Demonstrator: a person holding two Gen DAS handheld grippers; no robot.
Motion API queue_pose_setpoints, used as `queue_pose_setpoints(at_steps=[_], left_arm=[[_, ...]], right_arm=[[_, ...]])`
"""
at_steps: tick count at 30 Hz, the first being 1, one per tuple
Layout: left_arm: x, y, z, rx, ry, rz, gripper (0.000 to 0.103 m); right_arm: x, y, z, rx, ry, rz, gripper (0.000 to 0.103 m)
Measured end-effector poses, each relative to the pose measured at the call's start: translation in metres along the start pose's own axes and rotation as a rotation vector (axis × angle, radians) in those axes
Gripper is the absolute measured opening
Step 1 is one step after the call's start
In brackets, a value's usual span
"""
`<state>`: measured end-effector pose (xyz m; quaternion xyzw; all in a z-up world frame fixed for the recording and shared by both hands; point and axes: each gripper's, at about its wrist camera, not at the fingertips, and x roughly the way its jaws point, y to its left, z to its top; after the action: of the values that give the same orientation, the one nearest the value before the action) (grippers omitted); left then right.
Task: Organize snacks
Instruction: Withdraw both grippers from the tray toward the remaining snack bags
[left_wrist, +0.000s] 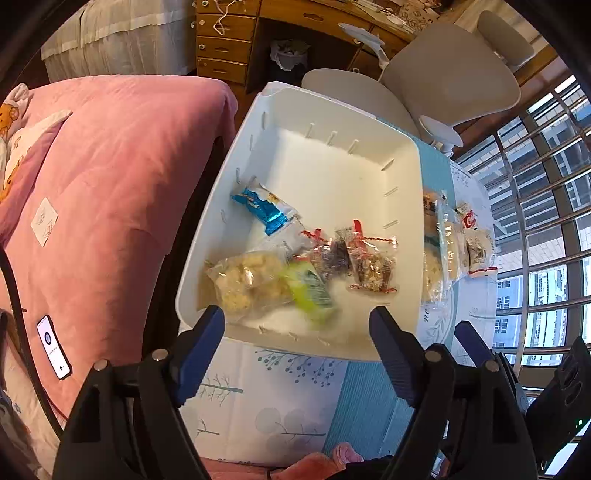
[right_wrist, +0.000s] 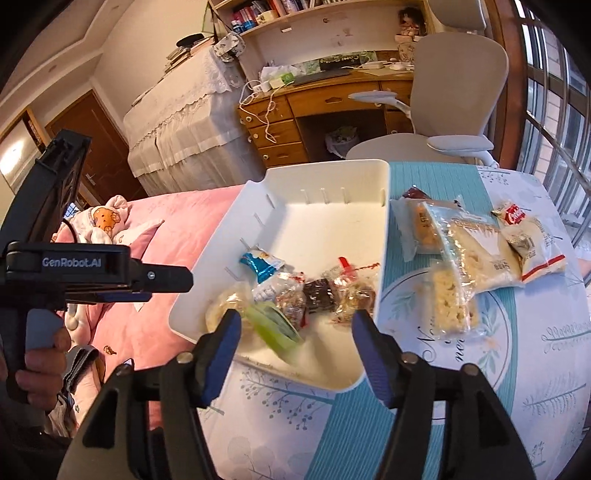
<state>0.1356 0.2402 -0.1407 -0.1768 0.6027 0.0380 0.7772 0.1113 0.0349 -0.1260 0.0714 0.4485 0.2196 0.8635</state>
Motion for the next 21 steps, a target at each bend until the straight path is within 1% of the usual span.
queue_pose_setpoints(at_steps=[5, 8, 12, 15, 17, 21], left_arm=[[0.002, -0.024, -0.007, 0.037, 0.002, 0.002, 0.080], [0.004, -0.041, -0.010, 0.051, 0.012, 0.000, 0.084], [0.007, -0.069, -0.016, 0.075, 0.014, -0.043, 0.084], [0.011, -0.093, -0.020, 0.087, 0.005, -0.030, 0.086], [0.015, -0.106, -0.022, 0.092, 0.010, -0.031, 0.087], [0.026, -0.136, -0.023, 0.106, 0.030, -0.005, 0.088]], right_arm=[[-0.004, -0.017, 0.000, 0.032, 0.016, -0.008, 0.065], [-0.007, -0.029, -0.002, 0.050, 0.033, -0.007, 0.066], [-0.015, -0.050, -0.004, 0.061, 0.054, -0.012, 0.066], [-0.020, -0.068, -0.005, 0.073, 0.070, -0.022, 0.066], [-0.022, -0.083, -0.006, 0.082, 0.081, -0.031, 0.066], [-0.032, -0.117, -0.007, 0.105, 0.090, -0.058, 0.066]])
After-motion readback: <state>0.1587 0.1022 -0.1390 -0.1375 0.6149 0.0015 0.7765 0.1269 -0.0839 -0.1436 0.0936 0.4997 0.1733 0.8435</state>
